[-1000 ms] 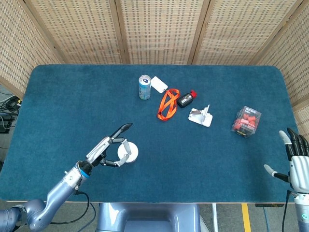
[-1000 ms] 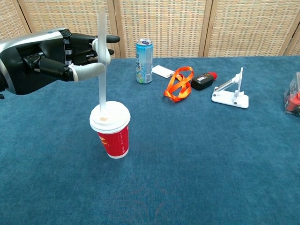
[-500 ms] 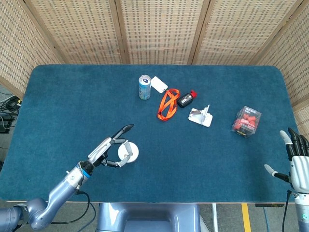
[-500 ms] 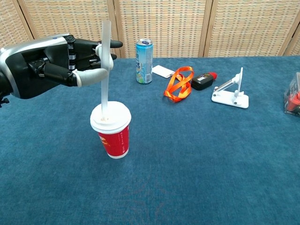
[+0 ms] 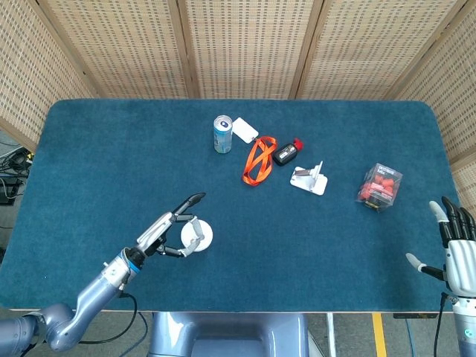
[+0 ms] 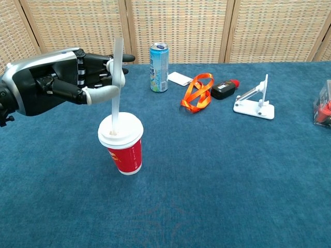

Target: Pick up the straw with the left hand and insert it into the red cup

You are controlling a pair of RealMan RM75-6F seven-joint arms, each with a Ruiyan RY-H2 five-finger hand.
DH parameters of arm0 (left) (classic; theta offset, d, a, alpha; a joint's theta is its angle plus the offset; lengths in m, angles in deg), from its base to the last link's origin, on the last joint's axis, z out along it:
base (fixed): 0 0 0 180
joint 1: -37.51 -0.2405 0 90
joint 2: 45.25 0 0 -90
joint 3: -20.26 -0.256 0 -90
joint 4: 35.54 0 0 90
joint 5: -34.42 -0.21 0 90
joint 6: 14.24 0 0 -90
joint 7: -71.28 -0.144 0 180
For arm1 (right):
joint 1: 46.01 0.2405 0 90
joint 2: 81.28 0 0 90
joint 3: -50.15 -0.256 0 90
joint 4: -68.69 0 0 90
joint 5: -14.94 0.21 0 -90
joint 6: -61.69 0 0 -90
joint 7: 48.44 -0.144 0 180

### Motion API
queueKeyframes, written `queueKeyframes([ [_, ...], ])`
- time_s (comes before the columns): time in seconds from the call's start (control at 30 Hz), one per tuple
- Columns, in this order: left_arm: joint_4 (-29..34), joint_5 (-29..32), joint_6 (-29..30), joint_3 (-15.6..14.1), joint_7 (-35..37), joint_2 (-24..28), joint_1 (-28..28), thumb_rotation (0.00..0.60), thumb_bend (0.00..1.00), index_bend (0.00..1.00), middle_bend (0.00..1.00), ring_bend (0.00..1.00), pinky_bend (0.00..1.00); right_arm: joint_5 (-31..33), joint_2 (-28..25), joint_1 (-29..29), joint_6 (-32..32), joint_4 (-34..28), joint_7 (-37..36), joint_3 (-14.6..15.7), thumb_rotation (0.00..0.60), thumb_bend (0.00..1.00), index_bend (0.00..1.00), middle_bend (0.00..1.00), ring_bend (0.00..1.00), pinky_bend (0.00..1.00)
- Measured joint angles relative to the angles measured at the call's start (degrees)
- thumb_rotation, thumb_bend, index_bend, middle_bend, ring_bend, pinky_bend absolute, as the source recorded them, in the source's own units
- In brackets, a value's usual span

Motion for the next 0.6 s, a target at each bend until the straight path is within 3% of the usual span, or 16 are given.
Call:
queueKeyframes([
  [0.1, -1.7, -0.1, -0.2, -0.2, 0.5, -0.8, 0.2, 0.6, 0.41, 0.66, 0.0, 0.0, 0.0, 0.0, 0.0, 0.0, 0.1, 0.0, 0.0, 0.0, 0.6, 0.04, 0.07, 0.0, 0.0, 0.0],
  [0.17, -3.3, -0.5, -0.3, -0.4, 0.6, -1.4, 0.4, 0.6, 0.39, 0.54, 0.0, 0.0, 0.0, -0.1, 0.0, 0.0, 0.1, 0.0, 0.0, 0.0, 0.6, 0.04, 0.07, 0.0, 0.0, 0.0],
  [0.27, -6.3, -2.3, -0.3, -1.2, 0.1, -2.0, 0.9, 0.6, 0.26, 0.15, 0.0, 0.0, 0.0, -0.1, 0.0, 0.0, 0.0, 0.0, 0.0, 0.0, 0.6, 0.04, 0.07, 0.0, 0.0, 0.0],
  [0.33, -7.6, -3.4, -0.4, -1.8, 0.1, -2.2, 1.2, 0.6, 0.23, 0.0, 0.0, 0.0, 0.0, -0.2, 0.0, 0.0, 0.0, 0.0, 0.0, 0.1, 0.6, 0.04, 0.07, 0.0, 0.0, 0.0],
  [0.6, -9.1, -5.0, 2.2, -2.6, 1.2, -2.3, 1.3, 0.6, 0.23, 0.0, 0.0, 0.0, 0.0, -0.3, 0.2, 0.2, -0.3, 0.0, 0.1, 0.2, 0.6, 0.04, 0.07, 0.0, 0.0, 0.0],
])
